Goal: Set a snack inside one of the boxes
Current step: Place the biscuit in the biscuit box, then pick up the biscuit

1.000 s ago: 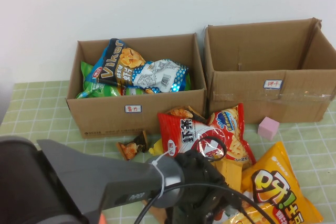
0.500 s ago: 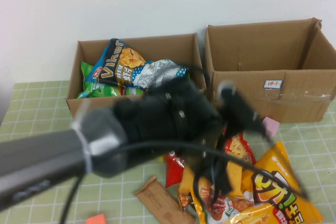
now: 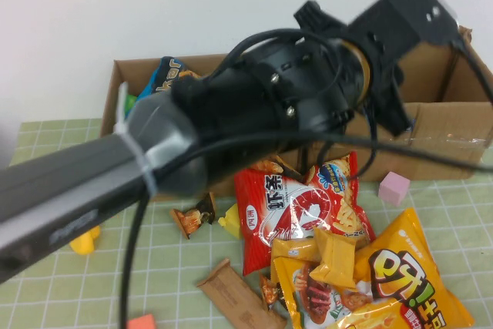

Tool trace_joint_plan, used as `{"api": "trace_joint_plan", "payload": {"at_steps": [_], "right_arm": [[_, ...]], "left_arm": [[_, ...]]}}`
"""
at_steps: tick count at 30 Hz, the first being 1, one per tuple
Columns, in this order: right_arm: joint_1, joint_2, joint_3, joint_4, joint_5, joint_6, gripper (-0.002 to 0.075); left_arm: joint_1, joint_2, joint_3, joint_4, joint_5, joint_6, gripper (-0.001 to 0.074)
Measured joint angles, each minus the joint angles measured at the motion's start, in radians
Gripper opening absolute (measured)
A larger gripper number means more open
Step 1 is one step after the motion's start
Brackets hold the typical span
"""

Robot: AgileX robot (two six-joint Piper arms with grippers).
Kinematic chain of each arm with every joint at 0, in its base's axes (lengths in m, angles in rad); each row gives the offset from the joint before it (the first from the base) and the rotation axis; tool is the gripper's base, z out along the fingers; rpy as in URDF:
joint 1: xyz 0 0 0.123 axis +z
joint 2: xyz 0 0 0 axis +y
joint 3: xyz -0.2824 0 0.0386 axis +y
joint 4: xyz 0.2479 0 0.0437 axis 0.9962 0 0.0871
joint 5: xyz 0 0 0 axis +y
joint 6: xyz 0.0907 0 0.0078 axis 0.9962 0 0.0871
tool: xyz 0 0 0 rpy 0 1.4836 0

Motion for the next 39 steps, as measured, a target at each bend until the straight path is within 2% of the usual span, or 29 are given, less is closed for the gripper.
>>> {"api": "trace_joint_plan", "payload": {"at_steps": [4,10,25,27,29,32,34,37,39], "right_arm": [[0.000,0.000,0.000,0.000,0.000,0.000,-0.0002],[0.000,0.000,0.000,0.000,0.000,0.000,-0.0002],[0.000,0.000,0.000,0.000,0.000,0.000,-0.0002],[0.000,0.000,0.000,0.000,0.000,0.000,-0.0002],[0.000,0.000,0.000,0.000,0.000,0.000,-0.0002],[0.000,0.000,0.000,0.000,0.000,0.000,-0.0002],[0.000,0.000,0.000,0.000,0.000,0.000,-0.0002],[0.000,0.000,0.000,0.000,0.000,0.000,-0.0002],[0.000,0.000,0.000,0.000,0.000,0.000,-0.0002]], "left_arm": [[0.063,0.089,-0.091,0.055,-0.068,-0.102,0.0197],[0.147,0.241,-0.215,0.051,-0.159,-0.135,0.0196],[0.202,0.539,-0.464,0.043,-0.236,-0.148,0.0195],[0.207,0.557,-0.467,0.043,-0.237,-0.150,0.0217],[0.213,0.566,-0.467,0.039,-0.233,-0.152,0.0279],[0.217,0.566,-0.489,0.030,-0.178,-0.152,0.0416],[0.217,0.566,-0.529,0.028,-0.091,-0.152,0.0474],[0.216,0.547,-0.606,0.008,0.123,-0.139,0.0478],[0.216,0.513,-0.631,-0.033,0.217,-0.069,0.0428]]}}
